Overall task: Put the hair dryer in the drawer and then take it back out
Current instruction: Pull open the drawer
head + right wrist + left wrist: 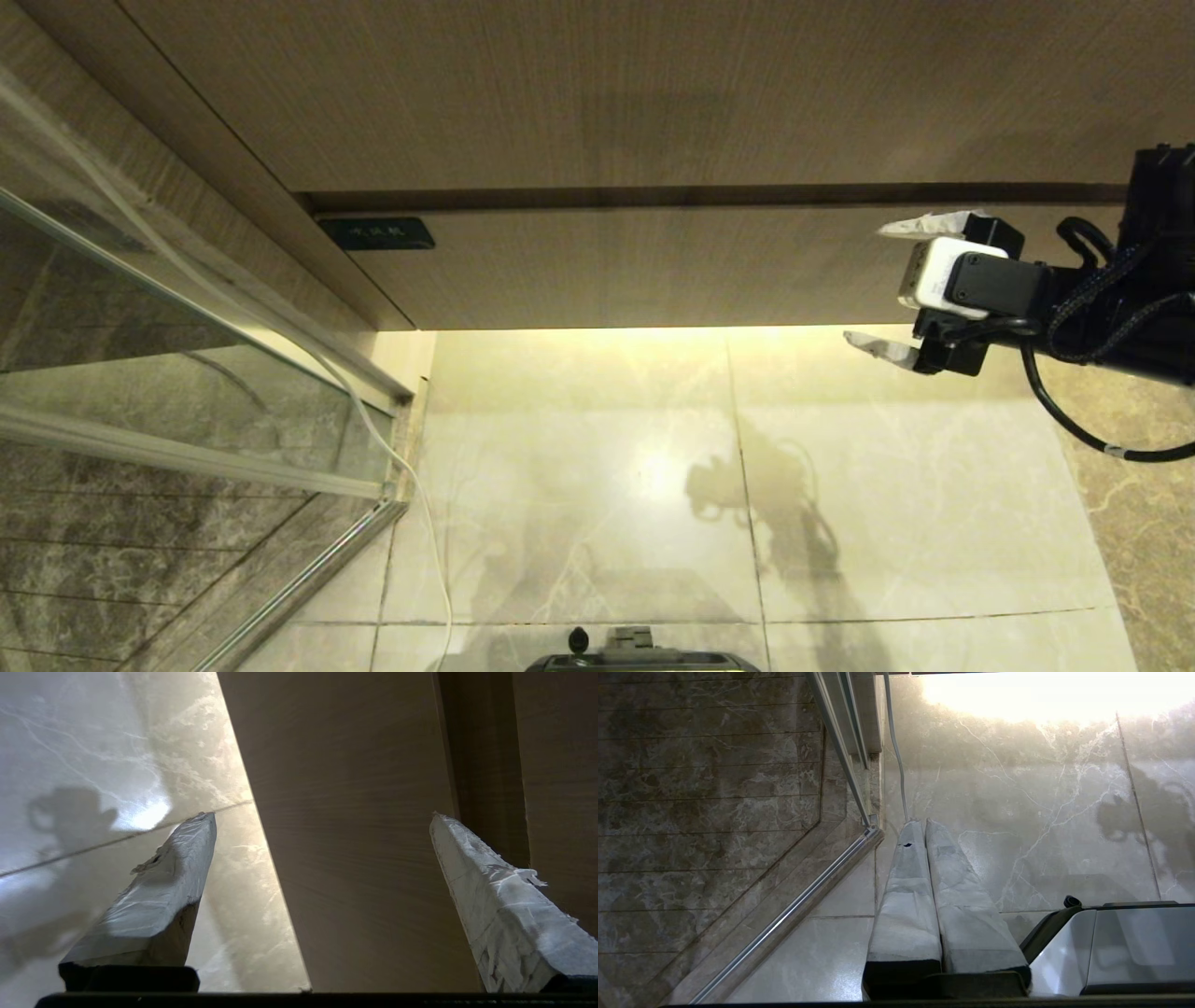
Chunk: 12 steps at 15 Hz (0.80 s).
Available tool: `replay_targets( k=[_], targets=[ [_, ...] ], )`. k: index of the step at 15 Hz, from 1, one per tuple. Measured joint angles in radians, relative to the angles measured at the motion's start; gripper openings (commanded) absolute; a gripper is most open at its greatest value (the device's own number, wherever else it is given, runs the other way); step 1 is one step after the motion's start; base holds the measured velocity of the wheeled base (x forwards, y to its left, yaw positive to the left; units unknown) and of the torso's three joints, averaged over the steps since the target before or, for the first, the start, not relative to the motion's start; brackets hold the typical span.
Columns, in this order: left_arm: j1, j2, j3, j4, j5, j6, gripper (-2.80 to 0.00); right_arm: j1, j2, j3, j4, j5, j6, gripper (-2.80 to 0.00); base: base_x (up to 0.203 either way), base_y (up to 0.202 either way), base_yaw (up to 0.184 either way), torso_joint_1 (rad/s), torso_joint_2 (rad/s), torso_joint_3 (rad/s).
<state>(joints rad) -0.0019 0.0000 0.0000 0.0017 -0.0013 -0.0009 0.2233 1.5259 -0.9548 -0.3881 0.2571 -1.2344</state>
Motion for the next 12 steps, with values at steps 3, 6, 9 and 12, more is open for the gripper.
replay_targets(
  k=[3,6,9,12],
  targets=[
    [0.0,0.0,0.0,0.0,0.0,0.0,-2.8,-0.073,0.027,-0.037,0.001,0.113,-0.052,0.0,0.0,0.0,0.0,0.0,0.0,0.0],
    [0.0,0.0,0.0,0.0,0.0,0.0,-2.8,-0.1,0.031,-0.043,-0.008,0.149,-0.07,0.0,0.0,0.0,0.0,0.0,0.0,0.0],
    [0.0,0.0,0.0,0.0,0.0,0.0,-2.8,-0.104,0.04,-0.047,-0.013,0.154,-0.071,0.0,0.0,0.0,0.0,0.0,0.0,0.0],
    [0.0,0.0,0.0,0.0,0.0,0.0,-2.8,-0.104,0.055,-0.049,-0.046,0.156,-0.072,0.0,0.0,0.0,0.0,0.0,0.0,0.0]
  ],
)
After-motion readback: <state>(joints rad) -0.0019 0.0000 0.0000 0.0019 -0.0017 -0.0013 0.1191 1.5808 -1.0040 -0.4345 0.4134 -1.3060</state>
